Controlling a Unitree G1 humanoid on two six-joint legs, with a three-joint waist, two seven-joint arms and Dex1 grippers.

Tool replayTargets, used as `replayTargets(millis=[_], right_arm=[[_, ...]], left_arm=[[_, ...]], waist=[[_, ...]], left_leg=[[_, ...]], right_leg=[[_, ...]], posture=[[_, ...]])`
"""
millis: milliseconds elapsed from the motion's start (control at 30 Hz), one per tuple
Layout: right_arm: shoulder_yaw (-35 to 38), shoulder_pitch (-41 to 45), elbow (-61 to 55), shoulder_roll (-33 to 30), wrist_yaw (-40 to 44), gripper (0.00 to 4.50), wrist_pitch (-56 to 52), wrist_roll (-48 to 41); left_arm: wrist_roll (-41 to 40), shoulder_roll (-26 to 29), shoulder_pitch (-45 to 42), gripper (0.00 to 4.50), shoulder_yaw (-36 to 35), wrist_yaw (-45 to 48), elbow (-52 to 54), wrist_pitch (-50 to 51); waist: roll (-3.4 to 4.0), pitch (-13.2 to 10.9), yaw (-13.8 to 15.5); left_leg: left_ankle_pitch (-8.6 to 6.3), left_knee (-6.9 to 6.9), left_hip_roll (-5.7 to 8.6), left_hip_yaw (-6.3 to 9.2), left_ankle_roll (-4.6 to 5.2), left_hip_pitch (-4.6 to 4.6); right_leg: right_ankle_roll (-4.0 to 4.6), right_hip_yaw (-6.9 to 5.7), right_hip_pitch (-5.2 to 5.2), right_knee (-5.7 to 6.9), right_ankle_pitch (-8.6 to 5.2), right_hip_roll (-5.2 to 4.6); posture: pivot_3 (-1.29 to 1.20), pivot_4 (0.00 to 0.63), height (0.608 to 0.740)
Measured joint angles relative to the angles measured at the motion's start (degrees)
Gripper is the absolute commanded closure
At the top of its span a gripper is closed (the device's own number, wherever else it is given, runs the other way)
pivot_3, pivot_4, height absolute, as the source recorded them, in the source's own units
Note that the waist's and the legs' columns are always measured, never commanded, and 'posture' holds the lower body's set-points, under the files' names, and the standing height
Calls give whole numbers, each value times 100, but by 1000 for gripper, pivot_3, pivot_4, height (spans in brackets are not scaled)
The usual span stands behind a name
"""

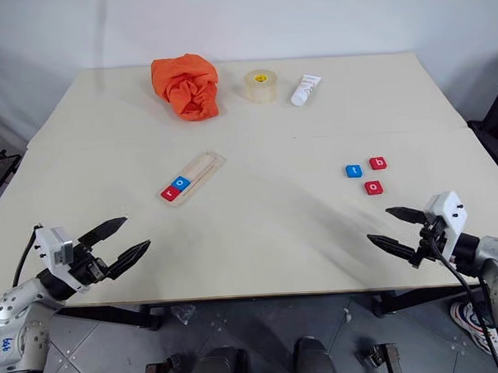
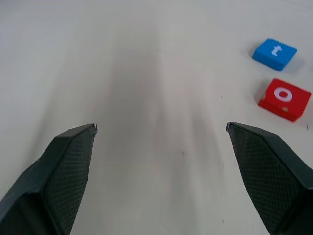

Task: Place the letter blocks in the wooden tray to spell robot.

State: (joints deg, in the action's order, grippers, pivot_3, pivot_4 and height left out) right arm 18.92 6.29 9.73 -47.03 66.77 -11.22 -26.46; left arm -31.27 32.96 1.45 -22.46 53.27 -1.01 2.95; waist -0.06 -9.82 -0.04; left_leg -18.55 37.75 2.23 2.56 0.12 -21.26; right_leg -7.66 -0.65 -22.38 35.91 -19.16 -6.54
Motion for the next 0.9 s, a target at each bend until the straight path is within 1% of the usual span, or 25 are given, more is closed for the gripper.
replayTargets(millis=[167, 300, 400, 533, 667, 767, 900], right_arm=[[0, 25, -69, 0, -10, 53, -15, -16], [-22, 219, -193, 0, -5, 53, -59, -33], [-133, 468, -275, 5, -1, 53, -127, -49], [-380, 867, -283, 81, 35, 53, -134, -47], [-560, 1166, -232, 161, 90, 53, -120, -41], [-724, 1336, -177, 222, 137, 53, -114, -17], [-796, 1356, -151, 266, 195, 53, -114, 0]], left_arm=[[85, -6, -78, 0, 55, -138, 0, 11], [121, -20, -64, 0, 55, -328, 42, 37], [124, -14, 227, 0, -16, -478, 254, 147], [106, 83, 890, 0, -398, -701, 499, 466], [-57, 104, 1139, 0, -705, -715, 625, 594], [-62, 211, 1007, 0, -724, -750, 637, 731], [-30, 430, 419, 0, -591, -858, 597, 1001]], waist=[[0, 0, 1], [0, 0, -16], [0, 0, -24], [-3, -2, -15], [-4, -4, 31], [-5, -4, 50], [-4, -5, 68]], left_leg=[[0, 0, 0, 1, 0, 0], [0, 0, -3, -2, 0, 0], [0, -1, -3, -2, -1, 0], [-2, -2, -6, 2, -3, 0], [-3, 0, -3, 7, 1, -2], [-3, 0, -3, 9, 1, -3], [-3, 0, -2, 9, 0, -4]], right_leg=[[0, 0, 0, 0, 0, 0], [0, 0, -2, 3, 0, 1], [0, 8, -3, 3, 0, 1], [2, 16, -4, 0, 1, 1], [6, 14, 2, -7, 3, -5], [7, 12, 2, -7, 4, -5], [7, 10, -1, -4, 4, -4]], posture=[[0, 150, 740], [0, 150, 740], [0, 150, 740], [0, 150, 740], [0, 150, 740], [0, 150, 740], [0, 150, 740]])
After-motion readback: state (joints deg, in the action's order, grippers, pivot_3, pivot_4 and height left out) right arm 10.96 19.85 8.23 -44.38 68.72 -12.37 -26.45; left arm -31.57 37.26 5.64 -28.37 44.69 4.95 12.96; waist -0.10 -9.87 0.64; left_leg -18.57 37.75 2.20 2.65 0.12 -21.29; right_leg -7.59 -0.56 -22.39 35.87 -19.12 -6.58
